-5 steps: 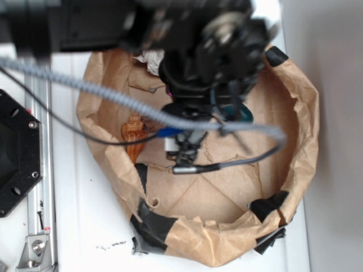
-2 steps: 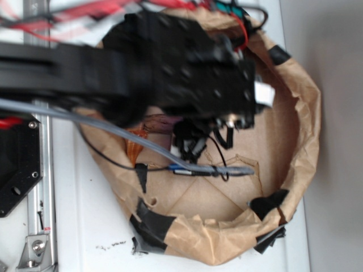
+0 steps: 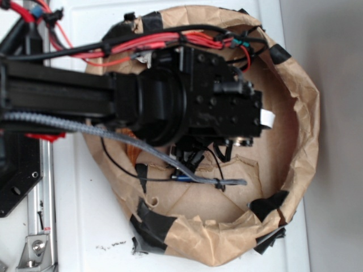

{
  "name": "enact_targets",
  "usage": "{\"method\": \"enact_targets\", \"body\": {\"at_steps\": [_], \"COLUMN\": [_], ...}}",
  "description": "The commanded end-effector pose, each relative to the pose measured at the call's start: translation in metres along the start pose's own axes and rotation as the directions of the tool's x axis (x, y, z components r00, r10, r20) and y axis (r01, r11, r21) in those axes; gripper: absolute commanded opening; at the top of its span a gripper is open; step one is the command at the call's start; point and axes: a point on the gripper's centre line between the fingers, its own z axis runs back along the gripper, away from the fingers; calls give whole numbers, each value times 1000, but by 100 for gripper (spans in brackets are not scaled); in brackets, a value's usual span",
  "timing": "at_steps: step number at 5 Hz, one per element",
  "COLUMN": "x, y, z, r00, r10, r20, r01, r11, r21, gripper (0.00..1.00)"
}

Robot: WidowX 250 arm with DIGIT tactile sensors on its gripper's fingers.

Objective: Grab the wood chip.

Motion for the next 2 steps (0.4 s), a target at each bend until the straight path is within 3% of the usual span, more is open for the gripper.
{"method": "enact_targets", "body": {"at_steps": [1, 2], "x": [-28, -27], "y": [22, 21], "z": [5, 5], "r00": [998, 997], "r10": [-9, -14], "r20": [69, 73], "r01": [10, 15], "r11": [1000, 1000], "r21": [-18, -15], "gripper": [99, 100]}}
